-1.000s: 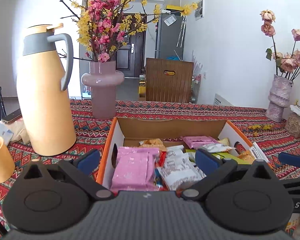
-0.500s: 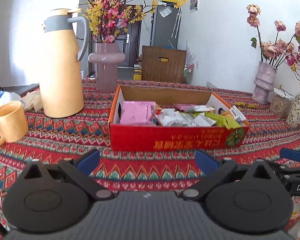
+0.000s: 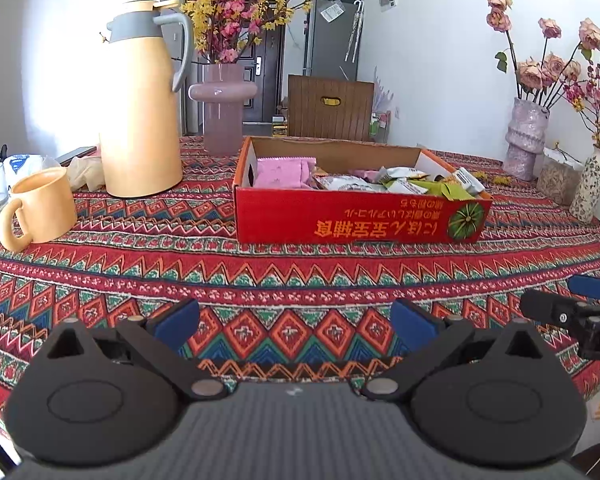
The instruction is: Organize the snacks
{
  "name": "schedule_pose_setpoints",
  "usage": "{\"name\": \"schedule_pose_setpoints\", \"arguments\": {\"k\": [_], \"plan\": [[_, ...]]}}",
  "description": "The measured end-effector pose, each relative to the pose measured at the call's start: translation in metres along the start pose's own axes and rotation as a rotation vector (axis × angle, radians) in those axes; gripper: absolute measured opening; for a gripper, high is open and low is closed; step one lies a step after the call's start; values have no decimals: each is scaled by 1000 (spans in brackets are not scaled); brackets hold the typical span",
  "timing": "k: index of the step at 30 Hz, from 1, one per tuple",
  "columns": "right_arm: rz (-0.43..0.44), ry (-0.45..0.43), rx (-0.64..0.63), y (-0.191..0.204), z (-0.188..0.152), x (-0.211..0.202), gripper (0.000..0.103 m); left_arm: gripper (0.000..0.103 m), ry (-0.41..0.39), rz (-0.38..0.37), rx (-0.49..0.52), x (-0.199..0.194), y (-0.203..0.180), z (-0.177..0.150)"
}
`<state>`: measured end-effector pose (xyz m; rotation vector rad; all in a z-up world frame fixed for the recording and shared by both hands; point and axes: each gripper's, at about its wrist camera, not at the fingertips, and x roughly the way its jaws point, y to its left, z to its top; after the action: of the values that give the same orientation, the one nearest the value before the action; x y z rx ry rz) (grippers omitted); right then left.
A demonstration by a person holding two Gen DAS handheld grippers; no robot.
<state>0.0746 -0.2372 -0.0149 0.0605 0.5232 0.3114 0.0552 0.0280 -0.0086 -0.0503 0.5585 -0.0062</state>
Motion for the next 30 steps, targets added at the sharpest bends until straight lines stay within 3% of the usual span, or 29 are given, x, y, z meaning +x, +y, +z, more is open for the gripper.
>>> {"name": "schedule_pose_setpoints", "arguments": {"k": [30], "plan": [[-12,6,6,-1,-6,-4,103,103,7,-35,12,-5,-7,-9]]}}
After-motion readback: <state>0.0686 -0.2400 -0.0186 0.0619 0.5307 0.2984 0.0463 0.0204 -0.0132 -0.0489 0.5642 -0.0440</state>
